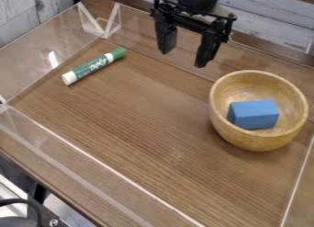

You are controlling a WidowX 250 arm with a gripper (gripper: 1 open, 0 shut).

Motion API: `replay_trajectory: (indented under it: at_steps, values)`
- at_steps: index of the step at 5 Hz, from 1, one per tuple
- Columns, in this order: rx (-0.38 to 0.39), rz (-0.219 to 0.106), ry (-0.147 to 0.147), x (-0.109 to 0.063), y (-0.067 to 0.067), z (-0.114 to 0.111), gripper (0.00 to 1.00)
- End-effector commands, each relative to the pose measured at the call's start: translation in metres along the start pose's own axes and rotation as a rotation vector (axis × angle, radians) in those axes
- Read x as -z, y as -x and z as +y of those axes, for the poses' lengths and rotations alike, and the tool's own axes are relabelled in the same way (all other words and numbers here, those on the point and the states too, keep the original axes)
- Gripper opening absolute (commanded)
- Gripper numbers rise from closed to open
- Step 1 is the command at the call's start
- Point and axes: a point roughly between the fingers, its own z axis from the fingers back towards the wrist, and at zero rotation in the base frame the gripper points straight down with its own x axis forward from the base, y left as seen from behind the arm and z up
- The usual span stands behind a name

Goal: Put the green marker in the brown bowl

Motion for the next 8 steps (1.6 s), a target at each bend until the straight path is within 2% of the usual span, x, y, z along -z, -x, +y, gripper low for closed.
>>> replay_trajectory:
  at_steps: [1,2,4,8]
  values:
    - [0.028,0.013,-0.006,0.004,0.001,0.008,1.00]
    - [0.081,0.007,-0.024,0.004,0.002,0.030,1.00]
    - [0.126,-0.036,-0.071,0.000,0.007,0.100,1.00]
    - [0.174,-0.068,-0.097,0.025,-0.006,0.136,1.00]
